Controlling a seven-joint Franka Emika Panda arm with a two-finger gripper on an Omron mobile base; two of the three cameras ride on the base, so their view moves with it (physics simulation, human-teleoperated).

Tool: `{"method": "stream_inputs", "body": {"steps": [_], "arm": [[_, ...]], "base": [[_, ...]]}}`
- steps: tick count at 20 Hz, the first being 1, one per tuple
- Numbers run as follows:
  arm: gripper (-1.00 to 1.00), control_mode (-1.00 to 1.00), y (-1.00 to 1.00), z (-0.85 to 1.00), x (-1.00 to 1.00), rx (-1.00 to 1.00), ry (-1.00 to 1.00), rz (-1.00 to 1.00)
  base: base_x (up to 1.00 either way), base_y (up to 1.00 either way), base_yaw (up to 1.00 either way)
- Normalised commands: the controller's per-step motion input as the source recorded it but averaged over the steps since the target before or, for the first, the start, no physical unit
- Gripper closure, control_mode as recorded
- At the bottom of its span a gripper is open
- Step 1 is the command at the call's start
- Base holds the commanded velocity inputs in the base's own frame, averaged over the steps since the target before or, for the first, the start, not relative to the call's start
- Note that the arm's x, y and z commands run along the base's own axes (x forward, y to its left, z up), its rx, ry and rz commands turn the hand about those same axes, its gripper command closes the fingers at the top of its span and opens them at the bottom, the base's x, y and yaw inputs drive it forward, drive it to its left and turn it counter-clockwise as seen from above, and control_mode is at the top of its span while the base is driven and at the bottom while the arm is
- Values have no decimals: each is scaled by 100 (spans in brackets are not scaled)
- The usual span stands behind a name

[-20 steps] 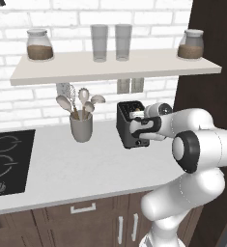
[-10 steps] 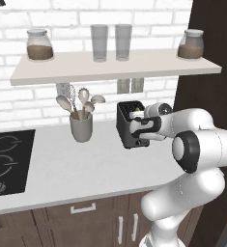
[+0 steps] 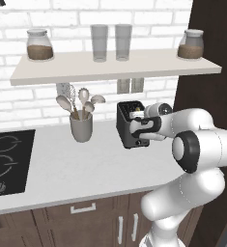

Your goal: Start the toaster. Once the lever pops up, take the bread to the plate on the dining counter.

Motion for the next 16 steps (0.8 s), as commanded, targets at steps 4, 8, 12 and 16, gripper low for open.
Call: {"method": "stream_inputs", "body": {"steps": [4, 8, 12, 16], "arm": [[-100, -100, 0, 0, 0, 0, 0, 0], [-100, -100, 0, 0, 0, 0, 0, 0], [-100, -100, 0, 0, 0, 0, 0, 0], [-100, -100, 0, 0, 0, 0, 0, 0]], "base": [[0, 0, 0], [0, 0, 0], [0, 0, 0], [0, 0, 0]]}}
